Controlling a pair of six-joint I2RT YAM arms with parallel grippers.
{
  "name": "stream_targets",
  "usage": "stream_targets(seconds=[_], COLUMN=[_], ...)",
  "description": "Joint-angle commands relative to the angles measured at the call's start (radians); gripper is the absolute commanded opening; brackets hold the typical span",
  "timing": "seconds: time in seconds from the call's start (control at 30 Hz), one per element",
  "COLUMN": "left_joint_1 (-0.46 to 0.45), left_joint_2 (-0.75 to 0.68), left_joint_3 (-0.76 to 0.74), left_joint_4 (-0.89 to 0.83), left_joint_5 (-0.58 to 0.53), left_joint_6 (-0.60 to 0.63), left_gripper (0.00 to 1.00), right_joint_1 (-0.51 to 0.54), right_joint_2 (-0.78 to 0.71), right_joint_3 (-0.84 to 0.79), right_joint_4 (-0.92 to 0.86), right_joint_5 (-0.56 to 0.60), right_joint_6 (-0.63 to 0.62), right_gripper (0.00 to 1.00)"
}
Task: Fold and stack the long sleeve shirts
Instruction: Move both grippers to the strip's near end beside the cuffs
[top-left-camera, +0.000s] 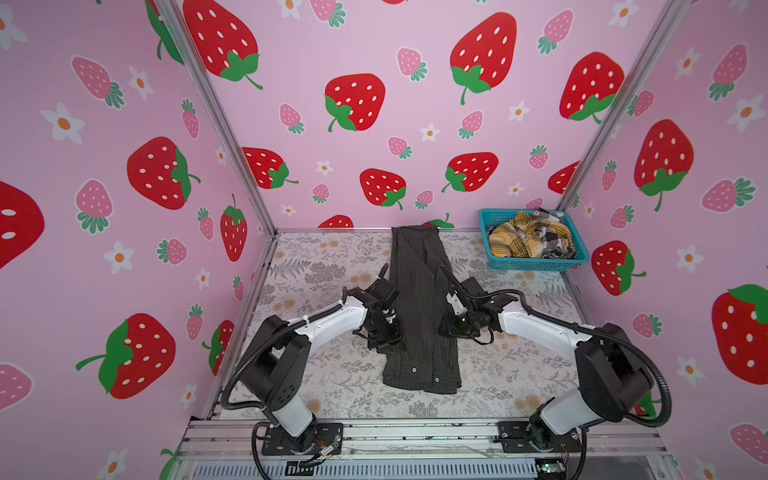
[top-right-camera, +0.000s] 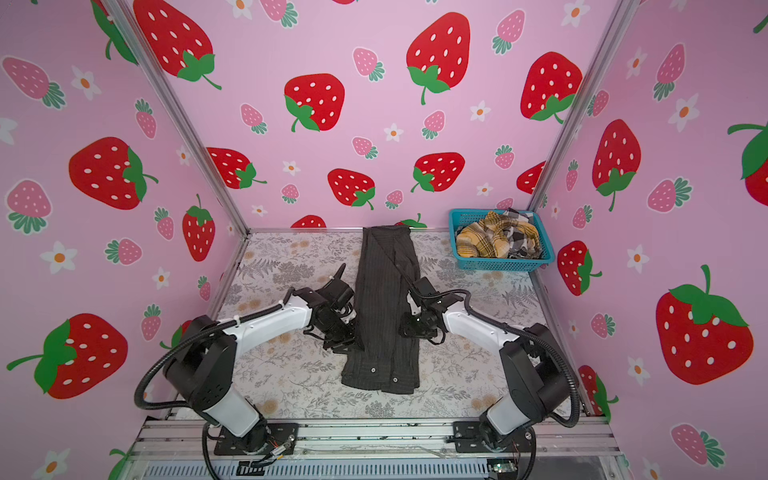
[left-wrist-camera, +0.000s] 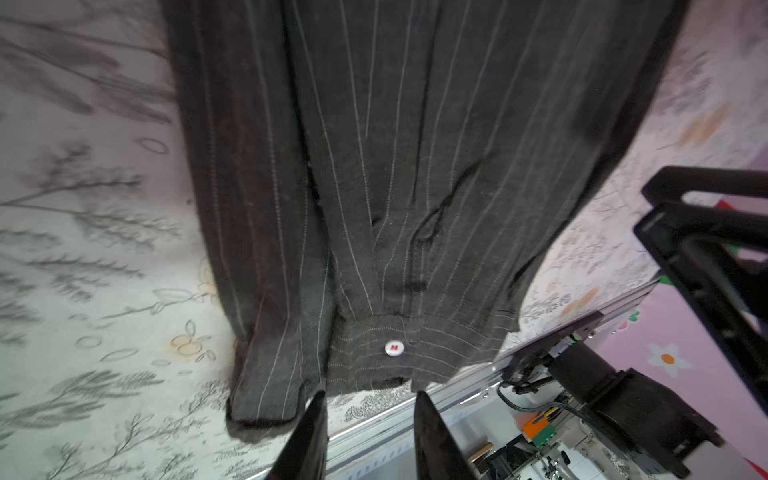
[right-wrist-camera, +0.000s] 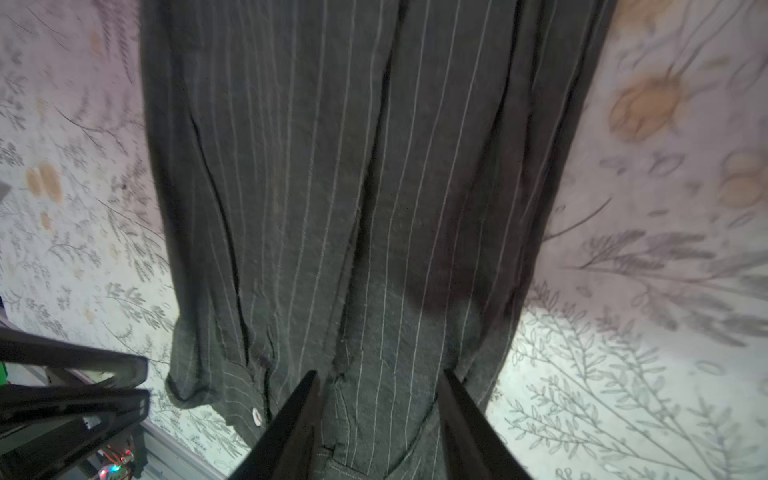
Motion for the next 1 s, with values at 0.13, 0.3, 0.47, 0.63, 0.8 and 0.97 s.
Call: stream_targets(seconds=[0.13,0.3,0.47,0.63,0.8,0.97], left_joint_1=[-0.035,-0.058,-0.061,-0.064,-0.066,-0.068], left_joint_2=[0.082,0.108,0.131,0.091,-0.005,0.007], left_joint_3=[0.029,0.006,-0.001,-0.003,-0.009,-0.078], left_joint_4=[-0.007,0.000,0.025,0.015,-0.095,-0.045], left_joint_5=[0.013,0.022,0.027,0.014,-0.070,-0.043], left_joint_6=[-0.011,-0.017,-0.029,-0.054,-0.025,-0.049], left_gripper=[0.39,0.34,0.20,0.00,0.00,0.00], right_joint_1=[0.007,0.007,0.007,0.007,0.006,0.007], right_joint_2=[-0.027,-0.015,-0.012,-0.007,-0.001,0.012], right_joint_3=[-0.056,-0.059,-0.078,-0.090,-0.093,-0.084], right_joint_4=[0.096,0.098,0.112,0.112,0.112,0.112], right_joint_5=[-0.041,-0.036,-0.039,-0.034,-0.020,-0.021], right_joint_6=[0.063,0.062,0.075,0.082,0.081,0.086], right_gripper=[0.47,0.46,0.46,0.45,0.45,0.44])
